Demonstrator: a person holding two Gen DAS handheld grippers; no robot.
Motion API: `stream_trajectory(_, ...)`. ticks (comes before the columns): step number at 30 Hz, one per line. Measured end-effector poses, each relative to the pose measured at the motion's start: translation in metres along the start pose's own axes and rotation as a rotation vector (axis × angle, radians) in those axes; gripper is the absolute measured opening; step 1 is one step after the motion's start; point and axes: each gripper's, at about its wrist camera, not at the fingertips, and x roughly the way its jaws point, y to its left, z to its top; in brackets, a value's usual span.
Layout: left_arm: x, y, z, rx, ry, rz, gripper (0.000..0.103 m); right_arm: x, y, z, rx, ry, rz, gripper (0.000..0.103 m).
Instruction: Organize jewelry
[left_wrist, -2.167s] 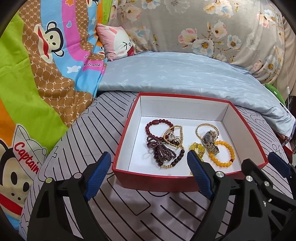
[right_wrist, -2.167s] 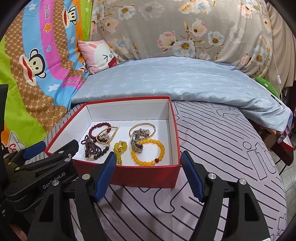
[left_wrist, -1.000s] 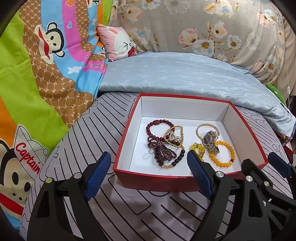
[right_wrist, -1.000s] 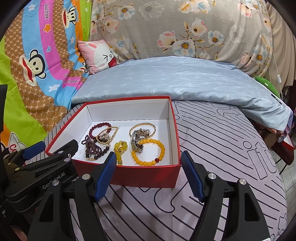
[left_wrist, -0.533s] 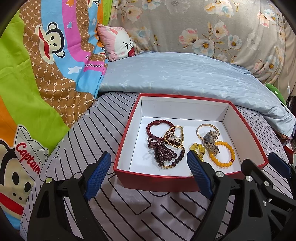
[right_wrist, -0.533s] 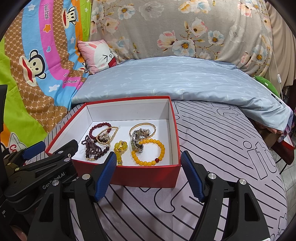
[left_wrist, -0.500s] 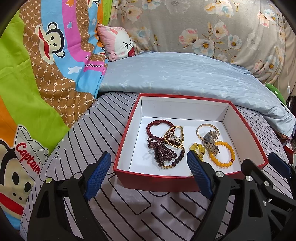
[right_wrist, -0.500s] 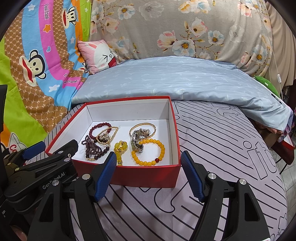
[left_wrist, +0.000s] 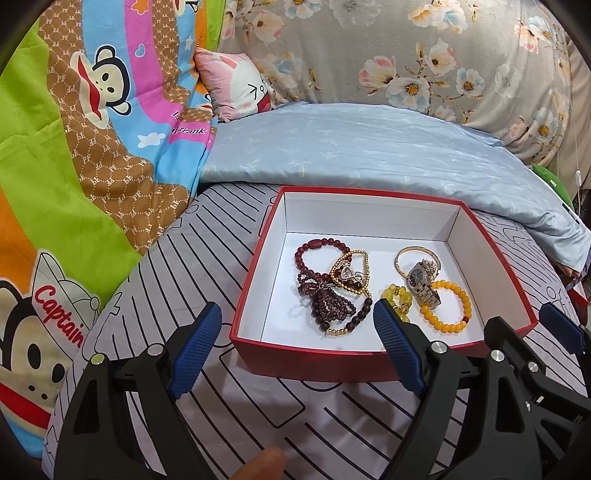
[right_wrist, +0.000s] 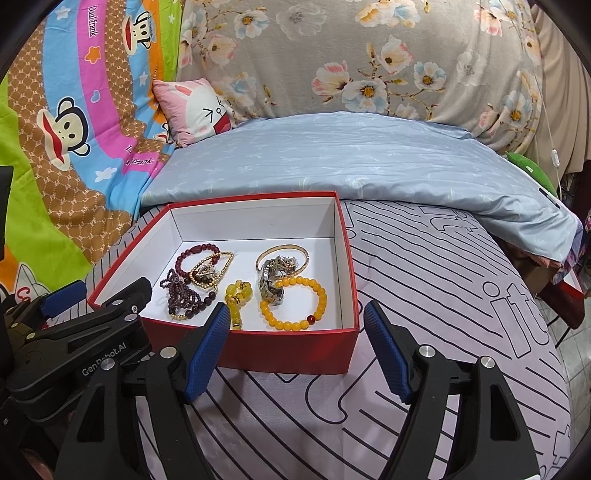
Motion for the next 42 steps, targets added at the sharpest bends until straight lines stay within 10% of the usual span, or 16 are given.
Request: stream_trajectory(42,0.0019,0.0044,0.0008,-0.013,0.02,0.044,0.092,-0.0012,-0.0003,-0.0026,-0.002,0.017,-0.021,0.084)
